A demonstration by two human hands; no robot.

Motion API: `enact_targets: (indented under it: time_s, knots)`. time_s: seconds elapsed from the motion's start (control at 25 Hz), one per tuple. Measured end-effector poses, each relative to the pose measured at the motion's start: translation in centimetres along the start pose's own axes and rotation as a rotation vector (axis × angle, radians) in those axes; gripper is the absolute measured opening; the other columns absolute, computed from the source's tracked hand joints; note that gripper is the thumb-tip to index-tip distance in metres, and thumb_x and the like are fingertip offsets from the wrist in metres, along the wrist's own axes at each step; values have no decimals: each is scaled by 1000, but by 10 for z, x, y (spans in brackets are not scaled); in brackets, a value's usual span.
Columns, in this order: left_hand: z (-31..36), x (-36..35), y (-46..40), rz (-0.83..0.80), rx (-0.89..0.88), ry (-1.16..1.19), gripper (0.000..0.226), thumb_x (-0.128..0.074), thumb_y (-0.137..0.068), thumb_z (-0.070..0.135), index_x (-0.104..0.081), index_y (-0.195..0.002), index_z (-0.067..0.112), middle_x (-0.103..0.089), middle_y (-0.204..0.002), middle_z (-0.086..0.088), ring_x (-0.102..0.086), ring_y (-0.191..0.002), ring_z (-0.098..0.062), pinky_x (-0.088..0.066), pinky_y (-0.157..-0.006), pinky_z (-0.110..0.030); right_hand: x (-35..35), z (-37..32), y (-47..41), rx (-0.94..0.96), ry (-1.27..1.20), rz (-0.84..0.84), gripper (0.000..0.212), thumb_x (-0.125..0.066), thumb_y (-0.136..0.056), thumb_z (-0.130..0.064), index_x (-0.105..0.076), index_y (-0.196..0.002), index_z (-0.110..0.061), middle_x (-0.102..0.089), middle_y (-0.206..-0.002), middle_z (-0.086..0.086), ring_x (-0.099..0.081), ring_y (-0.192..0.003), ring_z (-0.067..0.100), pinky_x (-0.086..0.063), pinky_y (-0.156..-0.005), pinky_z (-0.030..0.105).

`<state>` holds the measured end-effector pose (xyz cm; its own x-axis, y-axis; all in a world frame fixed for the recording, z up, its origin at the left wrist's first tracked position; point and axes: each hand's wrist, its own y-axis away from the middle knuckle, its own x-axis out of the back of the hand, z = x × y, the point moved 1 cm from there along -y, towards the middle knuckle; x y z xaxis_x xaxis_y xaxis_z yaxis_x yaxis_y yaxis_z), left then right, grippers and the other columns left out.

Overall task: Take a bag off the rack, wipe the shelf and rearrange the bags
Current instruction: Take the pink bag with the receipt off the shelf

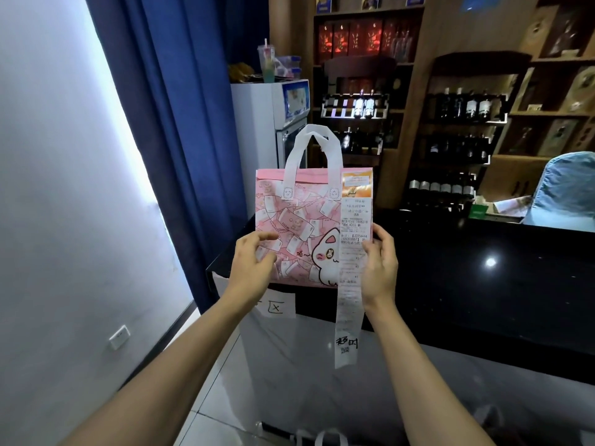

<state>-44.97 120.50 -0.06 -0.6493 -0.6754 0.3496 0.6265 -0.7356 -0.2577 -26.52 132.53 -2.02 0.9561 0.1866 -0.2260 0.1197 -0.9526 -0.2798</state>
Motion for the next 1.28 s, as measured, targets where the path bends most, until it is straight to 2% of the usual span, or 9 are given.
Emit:
enact_targets:
  time_s: [0.16,0.36,0.48,0.64,0.84,1.0,1.12,1.2,1.28]
  knots:
    - [-13,-5,-26,-8,-20,-6,38,-52,-90,6,-63,-108,37,-44,-131,6,-48,-125,-11,-43,-103,-25,-12,18,-18,-23,-1,-14,38,-49,-99,-22,-52,-137,-21,-65,-127,1,-67,-113,14,-60,-85,32]
    - [-35,-7,-69,-25,-25,31,35,-54,-90,11,-62,-110,38,-42,-129,11,-48,-125,-11,-44,-109,-42,-33,31,-44,-26,16,1,33,-47,-101,-16,-53,-133,-17,-66,-123,2,-68,-109,14,-60,-81,31]
    - [-47,-9,-94,-38,-50,41,31,-59,-90,15,-61,-111,38,-44,-128,13,-48,-126,-9,-42,-111,-41,-44,38,-59,-44,43,47,26,-48,-100,-16,-56,-124,-16,-67,-119,0,-68,-105,12,-57,-73,24]
    - [-61,-14,-121,-45,-66,61,29,-58,-90,18,-61,-110,38,-45,-127,13,-48,-126,-7,-41,-112,-41,-55,47,-78,-59,95,83,24,-49,-97,-20,-59,-118,-18,-69,-114,-3,-68,-104,14,-57,-77,31]
    - [-72,-18,-145,-66,-96,52,24,-60,-94,20,-61,-110,37,-44,-129,11,-46,-126,-7,-38,-113,-38,-65,56,-93,-57,126,96,23,-48,-96,-22,-60,-116,-18,-69,-114,-3,-67,-105,14,-55,-79,31]
    - [-72,-18,-151,-98,-84,39,24,-57,-96,15,-60,-115,30,-41,-132,7,-46,-126,-8,-40,-100,-18,-70,61,-101,-51,148,111,20,-50,-96,-23,-60,-113,-19,-70,-113,-2,-67,-105,16,-53,-78,30]
    - [-72,-16,-150,-101,-88,18,30,-54,-94,9,-60,-117,27,-42,-132,6,-45,-126,-8,-38,-98,-15,-69,63,-103,-48,161,113,20,-53,-97,-21,-60,-116,-17,-70,-116,0,-67,-108,17,-56,-83,33]
    - [-72,-15,-148,-104,-78,8,31,-53,-93,7,-59,-118,26,-41,-133,5,-45,-126,-9,-38,-94,-10,-69,65,-102,-47,175,105,25,-55,-95,-27,-60,-117,-18,-70,-117,-1,-67,-109,16,-58,-88,37]
    - [-72,-14,-147,-92,-68,12,28,-54,-95,12,-60,-118,27,-41,-134,5,-46,-127,-10,-42,-100,-18,-68,66,-100,-52,196,108,30,-56,-92,-37,-60,-118,-22,-69,-118,-2,-68,-109,15,-59,-91,41]
